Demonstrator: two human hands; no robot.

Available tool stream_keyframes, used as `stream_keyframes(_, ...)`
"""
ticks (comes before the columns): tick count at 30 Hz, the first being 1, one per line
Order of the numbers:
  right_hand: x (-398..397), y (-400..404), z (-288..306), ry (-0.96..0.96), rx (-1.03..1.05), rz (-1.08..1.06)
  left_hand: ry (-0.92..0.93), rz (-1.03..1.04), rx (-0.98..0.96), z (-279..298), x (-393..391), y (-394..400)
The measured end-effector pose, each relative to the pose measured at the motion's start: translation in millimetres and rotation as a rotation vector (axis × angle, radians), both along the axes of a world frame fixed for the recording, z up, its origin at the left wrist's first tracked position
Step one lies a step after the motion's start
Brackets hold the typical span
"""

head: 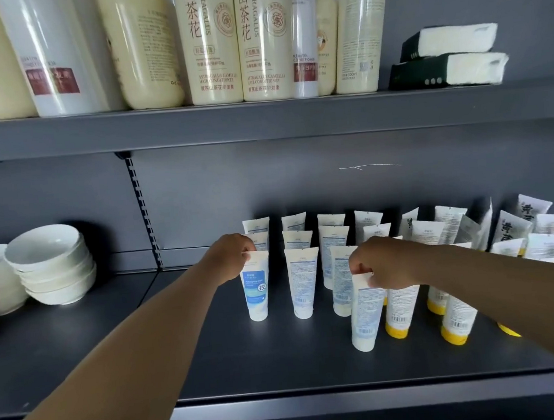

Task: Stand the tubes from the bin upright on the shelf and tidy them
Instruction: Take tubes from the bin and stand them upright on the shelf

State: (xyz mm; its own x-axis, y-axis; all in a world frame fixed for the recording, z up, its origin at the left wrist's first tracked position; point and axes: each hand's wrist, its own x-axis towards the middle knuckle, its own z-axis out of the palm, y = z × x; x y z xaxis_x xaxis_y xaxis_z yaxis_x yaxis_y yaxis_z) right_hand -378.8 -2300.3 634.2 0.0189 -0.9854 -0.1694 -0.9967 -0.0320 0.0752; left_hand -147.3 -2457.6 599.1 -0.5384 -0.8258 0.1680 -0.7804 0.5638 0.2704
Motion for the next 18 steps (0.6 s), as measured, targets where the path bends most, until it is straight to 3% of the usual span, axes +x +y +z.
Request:
stream_keyframes(12,-7,17,21,-0.047,-0.146,0.045,0.094,0.075,-0.114,20,8,30)
stream_keyframes(18,-15,62,30,-0.041,-0.161,0.087,0.014,0.11,-0.115,21,6,78)
